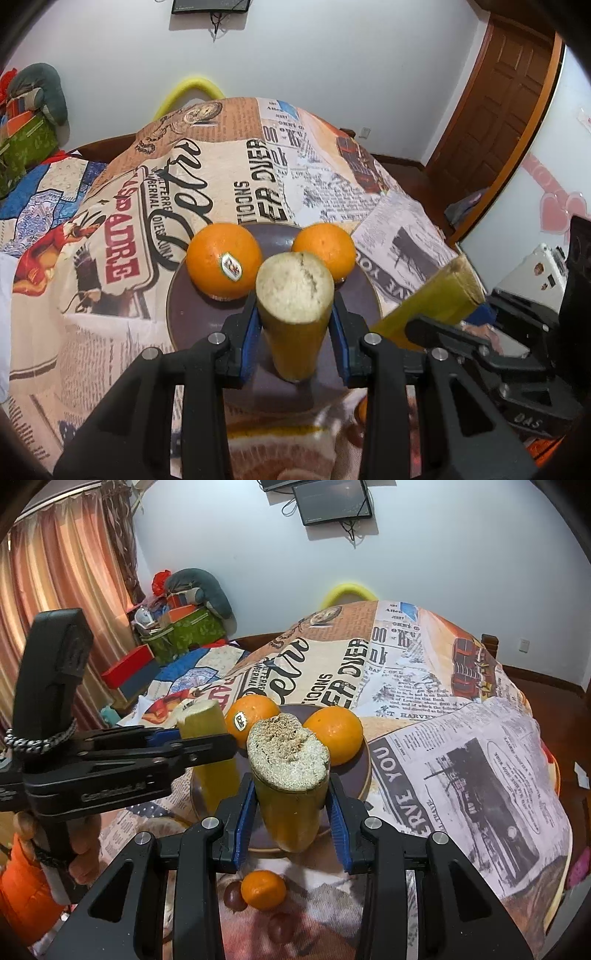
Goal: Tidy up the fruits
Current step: 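Lift both yellow cylinders and carry them toward the purple plate, then stand both cylinders on the plate between the oranges and open both tools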
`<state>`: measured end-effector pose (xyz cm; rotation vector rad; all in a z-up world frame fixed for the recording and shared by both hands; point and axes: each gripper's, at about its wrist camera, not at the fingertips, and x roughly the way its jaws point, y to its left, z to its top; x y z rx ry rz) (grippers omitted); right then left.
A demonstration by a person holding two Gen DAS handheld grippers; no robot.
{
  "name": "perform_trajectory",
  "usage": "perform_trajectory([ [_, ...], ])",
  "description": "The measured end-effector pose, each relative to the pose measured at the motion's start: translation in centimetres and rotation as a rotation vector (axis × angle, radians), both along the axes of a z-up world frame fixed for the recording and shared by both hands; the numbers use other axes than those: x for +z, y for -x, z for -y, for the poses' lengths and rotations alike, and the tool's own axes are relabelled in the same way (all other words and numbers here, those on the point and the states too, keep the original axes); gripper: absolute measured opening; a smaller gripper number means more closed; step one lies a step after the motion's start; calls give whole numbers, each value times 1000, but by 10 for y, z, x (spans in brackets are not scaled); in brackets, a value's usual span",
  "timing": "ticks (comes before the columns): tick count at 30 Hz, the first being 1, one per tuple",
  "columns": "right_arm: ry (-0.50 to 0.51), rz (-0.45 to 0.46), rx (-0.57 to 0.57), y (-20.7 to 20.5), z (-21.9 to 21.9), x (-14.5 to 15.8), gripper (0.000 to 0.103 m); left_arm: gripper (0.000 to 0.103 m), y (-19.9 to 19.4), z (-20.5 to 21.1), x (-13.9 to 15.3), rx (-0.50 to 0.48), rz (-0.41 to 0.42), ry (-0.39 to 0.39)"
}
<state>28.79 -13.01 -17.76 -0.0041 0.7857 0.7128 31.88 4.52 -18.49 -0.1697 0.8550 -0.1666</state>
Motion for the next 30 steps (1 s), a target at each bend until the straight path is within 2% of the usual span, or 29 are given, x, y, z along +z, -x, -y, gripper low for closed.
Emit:
perform_trajectory([
  [7,-7,3,18,-8,-5,-2,34,34,-21,8,-4,-39,-2,-30],
  [12,-12,4,26,-12,-8,-5,34,36,-27,3,-4,-32,-2,-23],
  [17,-20,2,26,-14,-8,-5,34,37,-18,-11,2,-7,19,-4],
  [23,-3,1,29,-19,-16,-6,34,37,0,-20,8,18,44,-46],
  [30,26,12,37,-35,-32,-6,34,37,11,-33,7,39,45,-60],
])
